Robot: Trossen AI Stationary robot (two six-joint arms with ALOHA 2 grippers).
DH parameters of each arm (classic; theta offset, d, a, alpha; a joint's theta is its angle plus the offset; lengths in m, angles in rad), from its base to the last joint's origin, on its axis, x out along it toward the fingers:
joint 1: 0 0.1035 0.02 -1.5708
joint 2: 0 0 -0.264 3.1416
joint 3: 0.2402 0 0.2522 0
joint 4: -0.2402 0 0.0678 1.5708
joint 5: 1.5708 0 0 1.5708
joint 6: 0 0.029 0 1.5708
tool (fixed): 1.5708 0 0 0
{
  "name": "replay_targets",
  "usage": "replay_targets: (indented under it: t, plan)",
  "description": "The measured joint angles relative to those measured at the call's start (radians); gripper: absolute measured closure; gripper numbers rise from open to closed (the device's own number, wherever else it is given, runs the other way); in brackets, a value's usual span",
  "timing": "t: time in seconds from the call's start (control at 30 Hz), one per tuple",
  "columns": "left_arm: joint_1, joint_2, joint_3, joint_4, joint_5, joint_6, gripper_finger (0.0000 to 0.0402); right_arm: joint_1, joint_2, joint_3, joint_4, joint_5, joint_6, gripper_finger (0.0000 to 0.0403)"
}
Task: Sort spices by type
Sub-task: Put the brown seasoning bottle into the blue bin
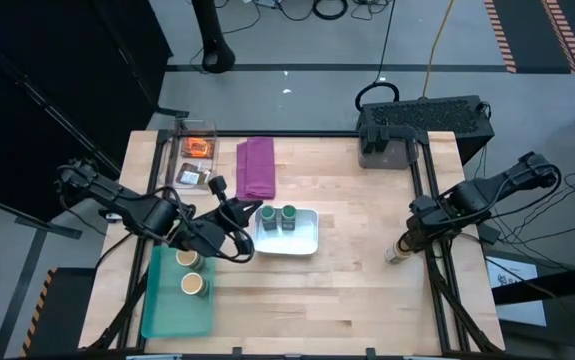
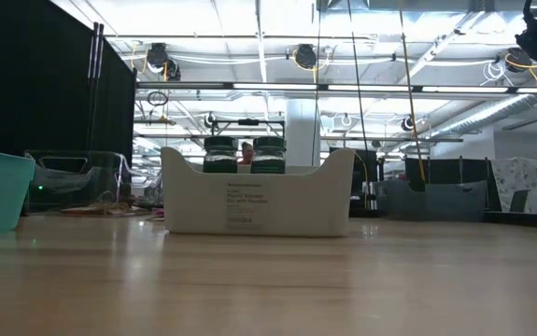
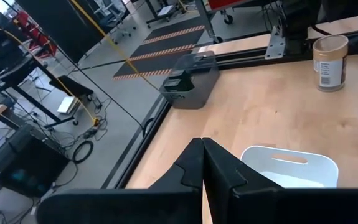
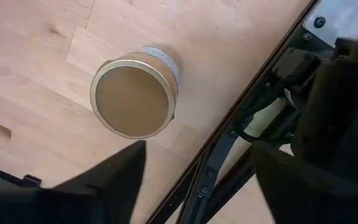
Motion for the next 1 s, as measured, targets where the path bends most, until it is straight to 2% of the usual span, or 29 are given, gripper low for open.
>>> replay_targets:
  t: [0.13, 0.27, 0.5, 0.63, 1.0]
  plan:
    - [0.000, 0.000, 0.000, 0.000, 0.000, 0.000, 0.0395, 0.000, 0.005, 0.000, 0.000, -0.002, -0.002, 0.0079]
    - [0.001, 0.000, 0.000, 0.000, 0.000, 0.000, 0.0395, 0.000, 0.005, 0.000, 0.002, 0.006, 0.020, 0.0047]
    - [0.000, 0.000, 0.000, 0.000, 0.000, 0.000, 0.0395, 0.000, 0.037, 0.000, 0.109, 0.127, 0.053, 0.0041]
    - [0.000, 0.001, 0.000, 0.000, 0.001, -0.001, 0.0395, 0.000, 0.092, 0.000, 0.110, 0.199, 0.067, 0.0041]
    - [0.000, 0.001, 0.000, 0.000, 0.001, -0.001, 0.0395, 0.000, 0.202, 0.000, 0.147, 0.107, 0.030, 0.0041]
